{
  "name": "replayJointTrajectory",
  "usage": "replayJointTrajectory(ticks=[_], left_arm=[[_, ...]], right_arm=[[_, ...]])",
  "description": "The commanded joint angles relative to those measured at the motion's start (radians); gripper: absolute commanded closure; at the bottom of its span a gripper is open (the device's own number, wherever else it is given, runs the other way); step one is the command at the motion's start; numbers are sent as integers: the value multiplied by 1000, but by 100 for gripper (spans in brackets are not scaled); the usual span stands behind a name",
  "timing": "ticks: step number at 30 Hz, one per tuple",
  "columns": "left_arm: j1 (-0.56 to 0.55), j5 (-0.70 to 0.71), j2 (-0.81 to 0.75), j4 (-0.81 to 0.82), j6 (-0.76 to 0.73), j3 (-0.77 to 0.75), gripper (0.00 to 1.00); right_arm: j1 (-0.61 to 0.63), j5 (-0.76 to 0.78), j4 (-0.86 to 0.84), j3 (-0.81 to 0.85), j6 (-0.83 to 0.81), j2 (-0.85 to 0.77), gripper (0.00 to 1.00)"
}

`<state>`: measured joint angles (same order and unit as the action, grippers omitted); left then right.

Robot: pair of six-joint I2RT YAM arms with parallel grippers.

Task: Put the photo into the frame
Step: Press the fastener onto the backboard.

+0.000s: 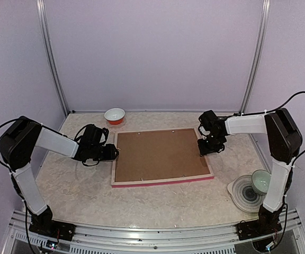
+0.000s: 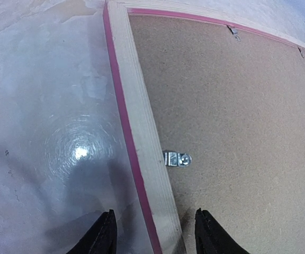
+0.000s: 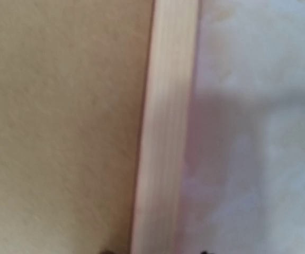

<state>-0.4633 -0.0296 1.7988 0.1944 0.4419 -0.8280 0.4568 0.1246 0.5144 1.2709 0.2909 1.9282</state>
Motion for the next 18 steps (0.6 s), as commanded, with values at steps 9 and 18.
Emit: replayJointTrajectory(ticks=[9,18], left_arm=[[6,10,8,6,3,-1,50],[6,10,10,7,6,-1,50]], right_arm=[[17,27,172,-18,-32,48,64],[17,41,136,2,-7,-1,60]])
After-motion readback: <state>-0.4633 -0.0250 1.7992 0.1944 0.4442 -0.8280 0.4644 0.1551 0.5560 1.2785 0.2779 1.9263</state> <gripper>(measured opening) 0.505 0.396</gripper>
